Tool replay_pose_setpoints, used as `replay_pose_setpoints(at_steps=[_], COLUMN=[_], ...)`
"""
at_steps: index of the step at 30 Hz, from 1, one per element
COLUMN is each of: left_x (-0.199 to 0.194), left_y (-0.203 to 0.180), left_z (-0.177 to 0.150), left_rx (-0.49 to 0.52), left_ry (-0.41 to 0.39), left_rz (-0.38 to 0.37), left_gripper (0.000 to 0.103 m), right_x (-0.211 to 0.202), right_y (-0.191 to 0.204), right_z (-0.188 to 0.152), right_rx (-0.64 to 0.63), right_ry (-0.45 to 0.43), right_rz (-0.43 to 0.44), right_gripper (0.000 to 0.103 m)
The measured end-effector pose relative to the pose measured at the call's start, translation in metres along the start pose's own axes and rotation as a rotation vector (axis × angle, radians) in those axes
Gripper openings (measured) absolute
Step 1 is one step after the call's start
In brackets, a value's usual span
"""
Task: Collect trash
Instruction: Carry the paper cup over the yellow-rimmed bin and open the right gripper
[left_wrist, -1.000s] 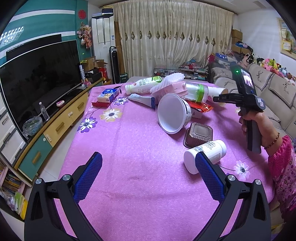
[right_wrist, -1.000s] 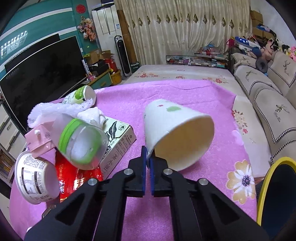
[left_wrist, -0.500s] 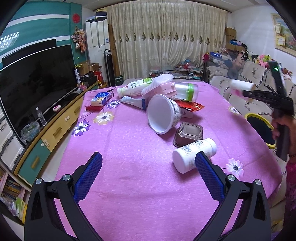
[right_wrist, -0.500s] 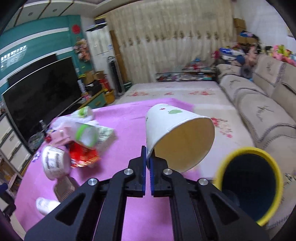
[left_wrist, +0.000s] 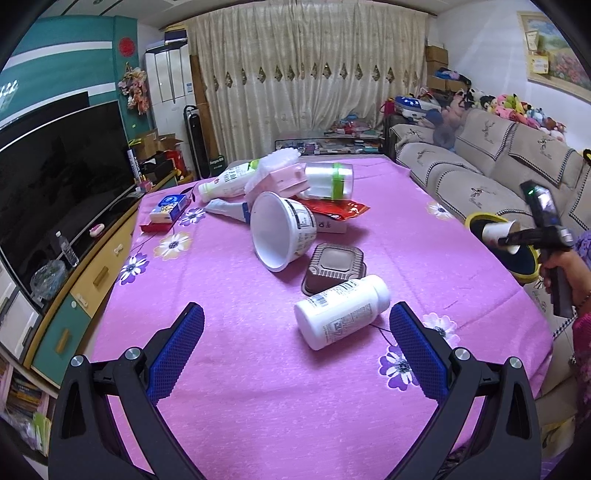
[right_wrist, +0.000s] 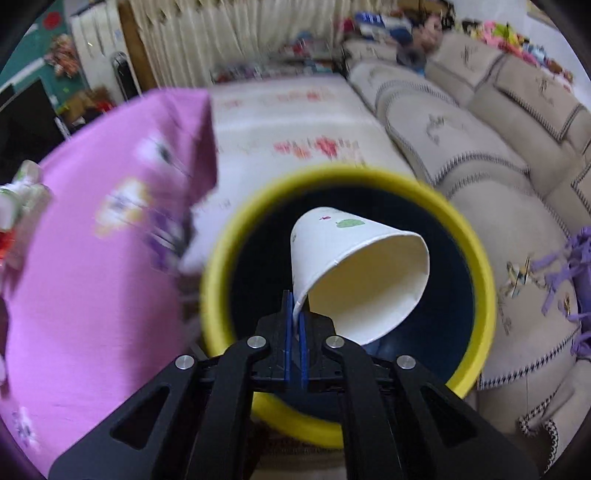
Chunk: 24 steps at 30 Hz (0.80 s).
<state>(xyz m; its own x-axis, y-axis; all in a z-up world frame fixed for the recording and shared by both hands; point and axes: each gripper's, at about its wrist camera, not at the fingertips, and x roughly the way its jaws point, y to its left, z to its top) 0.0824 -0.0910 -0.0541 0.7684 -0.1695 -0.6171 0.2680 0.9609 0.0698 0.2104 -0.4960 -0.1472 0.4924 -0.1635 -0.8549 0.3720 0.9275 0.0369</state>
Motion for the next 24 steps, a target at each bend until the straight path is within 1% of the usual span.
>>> replay_pose_setpoints(at_steps=[2, 7, 10, 15, 19, 22, 24], left_x=[0.001, 0.004, 0.007, 0.014, 0.019, 0.022, 0.024], left_y=[-0.002, -0.002, -0.002, -0.001, -0.001, -0.002, -0.003], left_z=[0.001, 0.002, 0.001, 0.002, 0.002, 0.002, 0.003], left_rx=[0.005, 0.004, 0.007, 0.005, 0.002, 0.003, 0.005], left_ry=[0.004, 0.015, 0.021, 0.034, 0.049, 0.057, 0.062], left_rz=[0.002, -0.002, -0.004, -0.014, -0.030, -0.046, -0.057], left_gripper=[0.099, 0.099, 0.099, 0.099, 0.099, 0.099, 0.099], right_x=[0.020, 0.042, 0.050, 0.051, 0.046, 0.047, 0.043], right_y=[-0.002, -0.003, -0.003, -0.001, 0.003, 0.004, 0.005], right_z=[0.000, 0.000, 0.002, 0.006, 0.005, 0.006, 0.006], right_rx=[-0.001, 0.008, 0.009, 0.008, 0.005, 0.010, 0.010], right_ry=[0.049, 0.094, 0.100, 0.103, 0.107, 0.112, 0.100], right_rz=[-0.017, -0.036, -0.046, -0.051, -0.064, -0.064, -0.066], right_gripper=[0.003, 0.005, 0.005, 0.006, 0.010, 0.021, 0.021])
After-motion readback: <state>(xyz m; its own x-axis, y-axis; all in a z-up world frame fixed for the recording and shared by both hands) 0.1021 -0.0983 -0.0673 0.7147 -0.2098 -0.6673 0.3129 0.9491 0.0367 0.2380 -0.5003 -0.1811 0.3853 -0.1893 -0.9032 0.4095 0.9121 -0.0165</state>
